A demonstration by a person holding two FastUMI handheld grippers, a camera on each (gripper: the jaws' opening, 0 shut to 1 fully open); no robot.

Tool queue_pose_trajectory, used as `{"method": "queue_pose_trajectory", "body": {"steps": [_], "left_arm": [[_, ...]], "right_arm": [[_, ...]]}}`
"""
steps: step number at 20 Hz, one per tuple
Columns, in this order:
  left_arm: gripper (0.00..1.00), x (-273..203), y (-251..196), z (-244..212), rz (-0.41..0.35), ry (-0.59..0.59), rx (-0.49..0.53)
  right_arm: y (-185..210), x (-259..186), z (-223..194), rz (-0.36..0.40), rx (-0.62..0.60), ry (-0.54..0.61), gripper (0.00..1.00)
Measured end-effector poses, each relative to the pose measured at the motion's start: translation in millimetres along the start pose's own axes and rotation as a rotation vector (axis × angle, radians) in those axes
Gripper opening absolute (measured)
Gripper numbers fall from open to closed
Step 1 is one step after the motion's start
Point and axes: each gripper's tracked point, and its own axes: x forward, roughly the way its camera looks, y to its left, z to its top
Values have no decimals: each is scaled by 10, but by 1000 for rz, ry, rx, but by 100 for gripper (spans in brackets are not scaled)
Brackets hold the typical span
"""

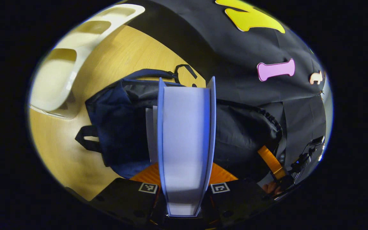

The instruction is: Open the schoolbag, grab two books from the bookshelf and put them into the schoolbag.

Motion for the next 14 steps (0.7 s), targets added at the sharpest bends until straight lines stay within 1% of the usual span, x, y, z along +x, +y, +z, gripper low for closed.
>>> {"method": "queue_pose_trajectory", "body": {"steps": [3,6,8,11,13,14], "left_arm": [[46,225,-135,39,-48,-14,-1],[46,433,-230,61,-75,-3,3],[46,594,-251,79,-108,2,-22],[46,849,-286,70,-174,19,-94],[45,1000,-295,82,-209,26,-105],[48,1082,-277,100,-212,28,-101]], "right_arm": [[26,-38,86,13,31,2,2],[29,-83,173,9,30,-9,2],[48,-105,189,11,28,-12,2],[102,-98,177,20,26,-10,2],[114,-90,181,17,11,-12,2],[131,-98,185,16,6,-13,2]]}}
